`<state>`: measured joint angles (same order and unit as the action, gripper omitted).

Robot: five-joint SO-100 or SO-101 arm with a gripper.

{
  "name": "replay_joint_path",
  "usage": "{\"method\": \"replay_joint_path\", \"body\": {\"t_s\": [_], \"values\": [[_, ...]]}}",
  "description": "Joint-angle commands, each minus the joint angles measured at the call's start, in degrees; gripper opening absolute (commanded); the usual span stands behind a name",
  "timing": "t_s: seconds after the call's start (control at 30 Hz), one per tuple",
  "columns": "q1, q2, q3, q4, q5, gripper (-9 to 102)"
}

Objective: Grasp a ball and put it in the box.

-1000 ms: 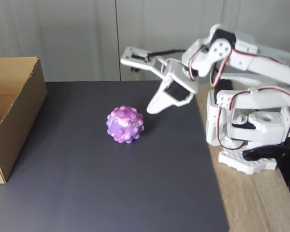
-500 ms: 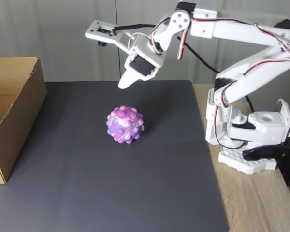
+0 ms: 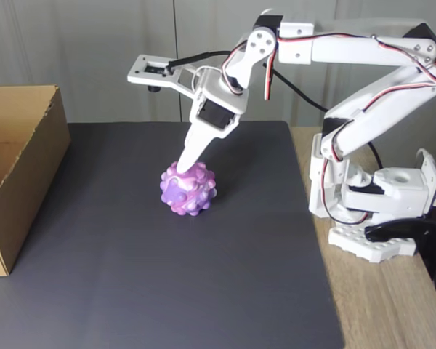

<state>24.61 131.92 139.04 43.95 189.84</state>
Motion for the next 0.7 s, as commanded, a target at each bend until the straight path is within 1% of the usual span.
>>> {"method": "replay_joint_path", "body": {"t_s": [0.0,0.23,0.67], "values": [[0.7,-0.4,-0.1,-1.2,0.7,32],[1.1,-4.5,0.5,-4.5,1.5,39],[1.3,-15.4,0.5,-12.7,2.6,44]]}}
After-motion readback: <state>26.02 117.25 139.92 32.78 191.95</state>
